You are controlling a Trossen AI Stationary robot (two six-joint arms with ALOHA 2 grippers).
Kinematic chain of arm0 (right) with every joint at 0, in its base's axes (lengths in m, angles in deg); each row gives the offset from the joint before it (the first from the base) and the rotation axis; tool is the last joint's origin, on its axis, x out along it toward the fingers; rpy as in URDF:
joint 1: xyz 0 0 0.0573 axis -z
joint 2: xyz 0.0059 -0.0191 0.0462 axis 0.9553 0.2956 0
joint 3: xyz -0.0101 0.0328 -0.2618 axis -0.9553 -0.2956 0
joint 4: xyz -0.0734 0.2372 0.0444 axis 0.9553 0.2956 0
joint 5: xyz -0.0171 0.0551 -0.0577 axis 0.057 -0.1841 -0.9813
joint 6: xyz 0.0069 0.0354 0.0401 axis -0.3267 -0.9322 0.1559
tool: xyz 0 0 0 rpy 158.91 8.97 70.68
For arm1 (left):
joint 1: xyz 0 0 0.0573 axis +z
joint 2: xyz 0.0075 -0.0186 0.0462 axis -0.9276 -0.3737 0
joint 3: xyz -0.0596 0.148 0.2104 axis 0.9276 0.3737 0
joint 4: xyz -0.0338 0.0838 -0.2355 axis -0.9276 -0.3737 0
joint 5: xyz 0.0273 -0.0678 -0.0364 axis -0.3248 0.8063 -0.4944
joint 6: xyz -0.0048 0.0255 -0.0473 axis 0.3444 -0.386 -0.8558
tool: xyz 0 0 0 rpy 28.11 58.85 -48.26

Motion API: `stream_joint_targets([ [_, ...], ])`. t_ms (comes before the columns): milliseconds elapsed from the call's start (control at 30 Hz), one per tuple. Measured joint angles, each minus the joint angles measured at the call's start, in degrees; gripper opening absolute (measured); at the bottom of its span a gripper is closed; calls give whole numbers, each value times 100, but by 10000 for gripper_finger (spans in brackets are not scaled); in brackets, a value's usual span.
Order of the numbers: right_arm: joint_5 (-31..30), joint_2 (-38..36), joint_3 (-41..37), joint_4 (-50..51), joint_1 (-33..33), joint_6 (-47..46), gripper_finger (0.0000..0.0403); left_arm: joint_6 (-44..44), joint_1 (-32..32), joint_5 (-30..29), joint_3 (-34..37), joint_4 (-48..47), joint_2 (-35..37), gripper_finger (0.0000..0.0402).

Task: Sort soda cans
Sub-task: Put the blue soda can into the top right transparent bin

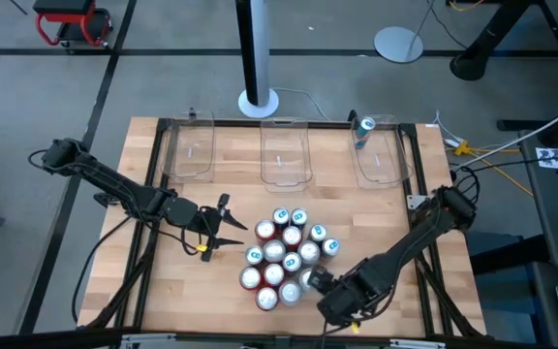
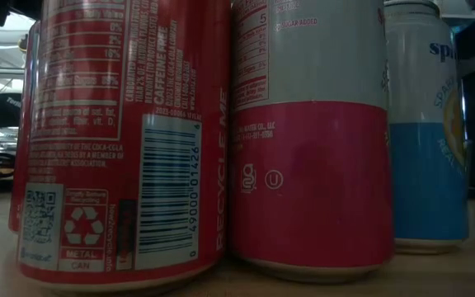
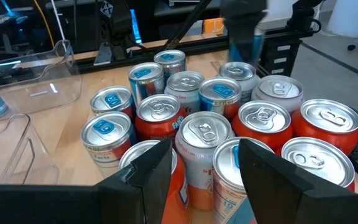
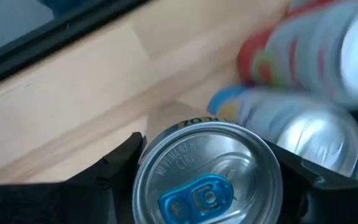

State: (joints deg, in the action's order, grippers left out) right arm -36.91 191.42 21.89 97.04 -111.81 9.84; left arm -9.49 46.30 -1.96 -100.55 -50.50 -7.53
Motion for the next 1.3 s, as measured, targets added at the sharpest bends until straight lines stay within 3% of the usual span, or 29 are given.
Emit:
stream_joint_targets([
  [567, -488, -46, 0, 2211, 7, -553, 240, -26, 2, 0, 0, 0, 0, 175],
  [867, -1340, -870, -96, 2750, 131, -904, 238, -4, 7, 0, 0, 4, 0, 175],
  [1100, -1660, -1848, -524, 2805, 829, -799, 238, 4, 6, 0, 0, 3, 0, 175],
  [1300, -2130, -2495, -713, 2808, 1862, -428, 238, 42, 4, 0, 0, 9, 0, 175],
])
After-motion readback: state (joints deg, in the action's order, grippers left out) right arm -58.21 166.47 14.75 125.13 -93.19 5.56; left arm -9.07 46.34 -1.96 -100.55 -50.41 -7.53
